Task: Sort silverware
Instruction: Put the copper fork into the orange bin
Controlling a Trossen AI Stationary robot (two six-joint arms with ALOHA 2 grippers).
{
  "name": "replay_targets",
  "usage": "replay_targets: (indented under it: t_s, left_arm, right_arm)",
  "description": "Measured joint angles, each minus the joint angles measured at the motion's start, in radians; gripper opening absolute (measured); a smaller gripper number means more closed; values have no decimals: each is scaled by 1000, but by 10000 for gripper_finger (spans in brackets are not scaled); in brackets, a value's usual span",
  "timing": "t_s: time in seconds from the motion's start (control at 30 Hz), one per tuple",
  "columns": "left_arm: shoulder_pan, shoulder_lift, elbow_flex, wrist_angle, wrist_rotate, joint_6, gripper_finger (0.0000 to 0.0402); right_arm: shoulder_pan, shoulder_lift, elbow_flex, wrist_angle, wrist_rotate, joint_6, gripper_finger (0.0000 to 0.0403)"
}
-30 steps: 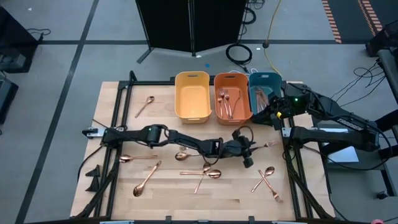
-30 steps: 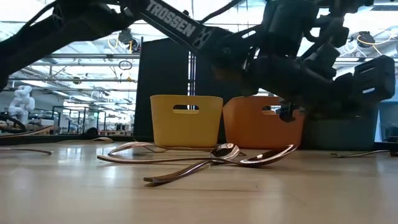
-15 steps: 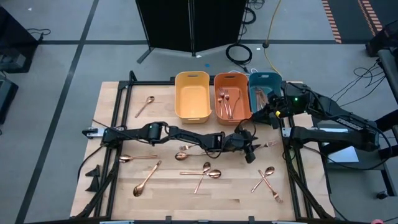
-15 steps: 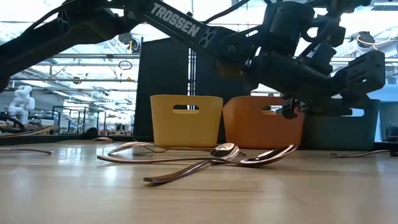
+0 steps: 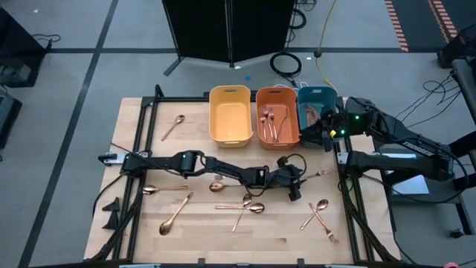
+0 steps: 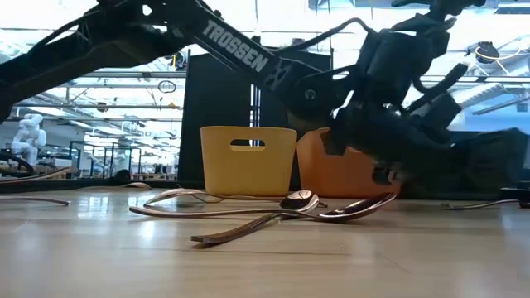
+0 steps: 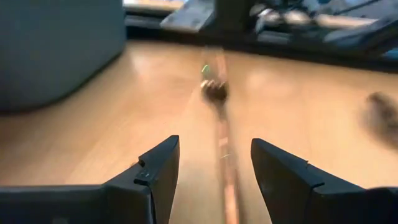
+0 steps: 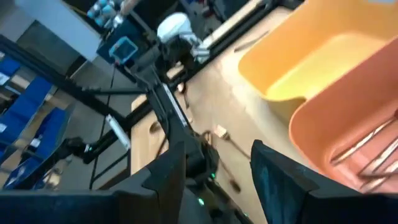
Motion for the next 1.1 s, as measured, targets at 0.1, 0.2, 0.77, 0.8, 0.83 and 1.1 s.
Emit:
replay_targets:
  t_s: [0.1, 0.2, 0.77, 0.8, 0.83, 1.1]
  left_arm:
    - [12, 1, 1, 15, -2, -46, 196]
    - [16, 1, 1, 15, 6, -66, 196]
    - [10, 34, 3, -42, 103, -20, 196]
    - [10, 34, 4, -52, 105, -20, 196]
    - [12, 34, 4, -57, 110, -16, 194]
    - [29, 33, 4, -77, 136, -22, 138]
  right_arm:
    - [0, 0, 0, 23, 9, 0, 169]
    - [0, 0, 0, 20, 10, -4, 169]
    - [0, 37, 0, 21, 20, -23, 169]
    - [0, 40, 0, 21, 20, -23, 169]
    - [0, 45, 0, 21, 20, -23, 169]
    - [0, 48, 0, 34, 13, -23, 169]
